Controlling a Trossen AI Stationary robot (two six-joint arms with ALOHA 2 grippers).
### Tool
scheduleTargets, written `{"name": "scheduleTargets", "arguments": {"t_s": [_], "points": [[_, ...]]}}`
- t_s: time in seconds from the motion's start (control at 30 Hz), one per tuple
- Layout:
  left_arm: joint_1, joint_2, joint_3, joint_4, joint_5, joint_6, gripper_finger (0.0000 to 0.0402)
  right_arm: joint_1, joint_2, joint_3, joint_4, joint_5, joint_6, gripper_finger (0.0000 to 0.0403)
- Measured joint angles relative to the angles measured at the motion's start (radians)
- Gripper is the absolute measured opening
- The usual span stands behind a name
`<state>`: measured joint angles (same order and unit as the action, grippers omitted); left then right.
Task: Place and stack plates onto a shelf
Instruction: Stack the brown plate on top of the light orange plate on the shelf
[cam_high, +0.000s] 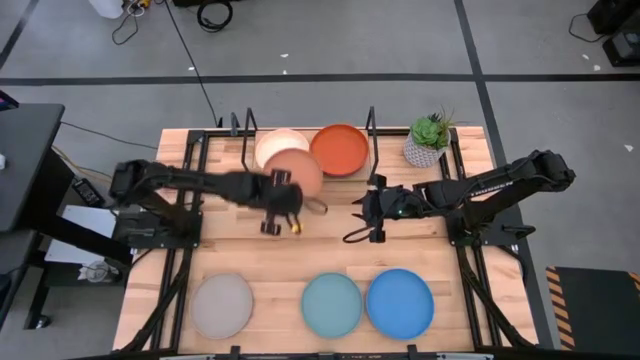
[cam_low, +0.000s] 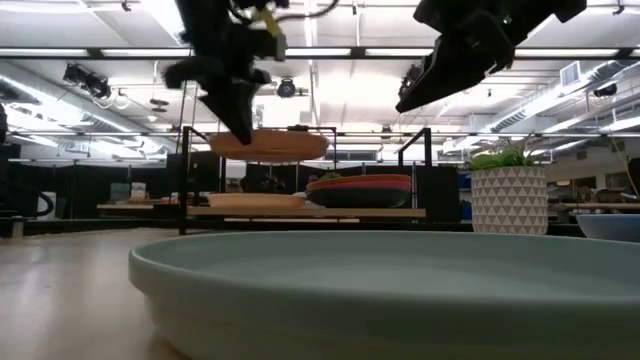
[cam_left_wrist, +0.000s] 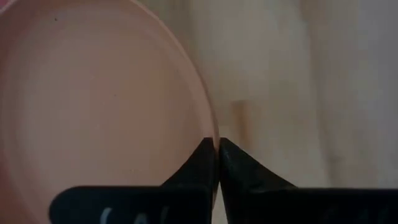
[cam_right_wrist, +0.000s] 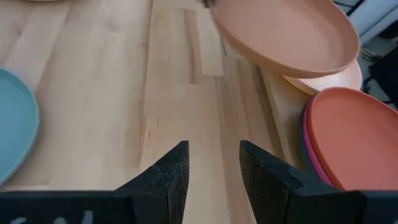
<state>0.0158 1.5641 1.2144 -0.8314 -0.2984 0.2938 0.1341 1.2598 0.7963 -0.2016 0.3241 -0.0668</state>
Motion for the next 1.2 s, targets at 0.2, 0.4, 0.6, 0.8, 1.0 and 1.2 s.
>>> {"name": "scheduleTargets", "arguments": {"t_s": [0.2, 0.4, 0.6, 0.8, 1.0, 1.2], "points": [[0.228, -0.001, 0.001, 0.056, 0.089, 0.141, 0.0014, 0.043, 0.000, 0.000, -0.001, 0.029, 0.046, 0.0147], [0.376, -0.001, -0.035, 0.053, 0.169, 0.128, 0.0014, 0.087, 0.000, 0.000, -0.007, 0.093, 0.088, 0.0147], [0.404, 0.000, -0.121, 0.151, 0.148, 0.163, 0.0014, 0.101, 0.000, 0.000, -0.007, 0.104, 0.091, 0.0147], [0.394, 0.000, -0.163, 0.212, 0.120, 0.219, 0.0014, 0.101, 0.000, 0.000, 0.000, 0.105, 0.091, 0.0147], [0.396, 0.000, -0.176, 0.229, 0.120, 0.225, 0.0014, 0.101, 0.000, 0.000, 0.003, 0.105, 0.087, 0.0147], [0.396, 0.005, -0.176, 0.257, 0.163, 0.223, 0.0018, 0.101, 0.000, 0.000, 0.007, 0.105, 0.066, 0.0147]]}}
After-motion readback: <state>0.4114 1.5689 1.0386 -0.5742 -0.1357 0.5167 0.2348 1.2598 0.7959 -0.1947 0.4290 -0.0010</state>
